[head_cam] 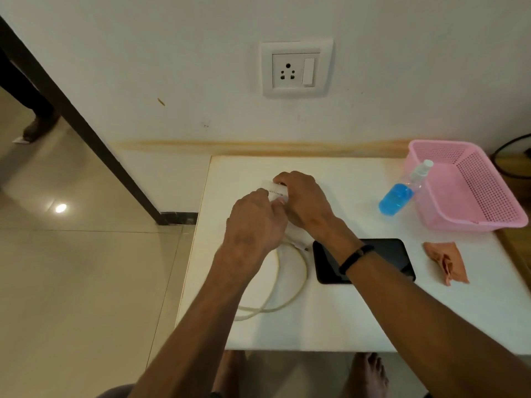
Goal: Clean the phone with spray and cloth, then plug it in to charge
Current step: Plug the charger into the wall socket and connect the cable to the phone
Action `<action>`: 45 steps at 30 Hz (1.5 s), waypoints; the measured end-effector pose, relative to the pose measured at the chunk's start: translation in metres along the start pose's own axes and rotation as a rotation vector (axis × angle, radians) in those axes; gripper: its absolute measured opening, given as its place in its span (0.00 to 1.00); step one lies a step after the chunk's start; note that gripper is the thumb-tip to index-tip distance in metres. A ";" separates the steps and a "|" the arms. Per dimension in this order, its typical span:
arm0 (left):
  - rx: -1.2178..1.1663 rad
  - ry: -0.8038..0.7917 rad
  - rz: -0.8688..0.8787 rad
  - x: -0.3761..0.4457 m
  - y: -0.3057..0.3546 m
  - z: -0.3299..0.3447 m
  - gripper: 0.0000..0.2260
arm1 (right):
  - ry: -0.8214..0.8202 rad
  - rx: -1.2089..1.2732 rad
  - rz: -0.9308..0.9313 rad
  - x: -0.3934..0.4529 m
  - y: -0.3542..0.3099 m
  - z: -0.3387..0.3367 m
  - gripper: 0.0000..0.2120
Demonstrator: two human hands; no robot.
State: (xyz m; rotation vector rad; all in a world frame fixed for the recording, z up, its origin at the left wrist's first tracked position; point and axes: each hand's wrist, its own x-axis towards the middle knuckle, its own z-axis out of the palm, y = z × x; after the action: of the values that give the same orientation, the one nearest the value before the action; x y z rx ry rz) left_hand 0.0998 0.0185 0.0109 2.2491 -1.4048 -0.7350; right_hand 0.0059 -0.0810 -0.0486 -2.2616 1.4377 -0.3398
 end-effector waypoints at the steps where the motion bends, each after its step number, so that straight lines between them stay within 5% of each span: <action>1: -0.003 0.004 0.004 0.000 0.002 -0.001 0.19 | 0.012 0.015 0.023 -0.002 -0.001 -0.002 0.20; 4: -0.067 -0.013 -0.048 0.001 0.007 -0.002 0.21 | 0.036 0.156 0.113 -0.009 0.001 -0.011 0.16; 9: -0.344 -0.070 -0.164 0.006 0.012 -0.002 0.27 | 0.080 0.460 0.270 -0.022 0.009 -0.035 0.31; 15: -0.708 -0.046 -0.077 0.002 0.031 0.000 0.18 | 0.188 0.600 0.209 -0.020 -0.001 -0.055 0.39; 20: -0.667 0.080 0.038 0.008 0.047 -0.011 0.19 | 0.322 0.596 0.083 -0.012 -0.010 -0.068 0.35; 25: -0.764 0.179 0.137 0.029 0.064 -0.027 0.20 | 0.480 0.760 -0.045 -0.002 -0.021 -0.088 0.17; 31: -0.719 0.353 0.268 0.053 0.067 -0.028 0.19 | 0.478 0.778 -0.117 0.010 -0.023 -0.096 0.23; 38: -0.702 0.382 0.381 0.069 0.061 -0.023 0.20 | 0.488 0.807 -0.116 0.022 -0.016 -0.088 0.18; 45: -0.875 0.402 0.311 0.081 0.064 -0.012 0.20 | 0.520 0.867 -0.078 0.042 -0.011 -0.076 0.19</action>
State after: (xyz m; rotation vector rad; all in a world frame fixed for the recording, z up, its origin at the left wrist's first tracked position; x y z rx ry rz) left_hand 0.0915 -0.0814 0.0389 1.3595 -0.9359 -0.5833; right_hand 0.0004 -0.1317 0.0218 -1.5519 1.0817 -1.3551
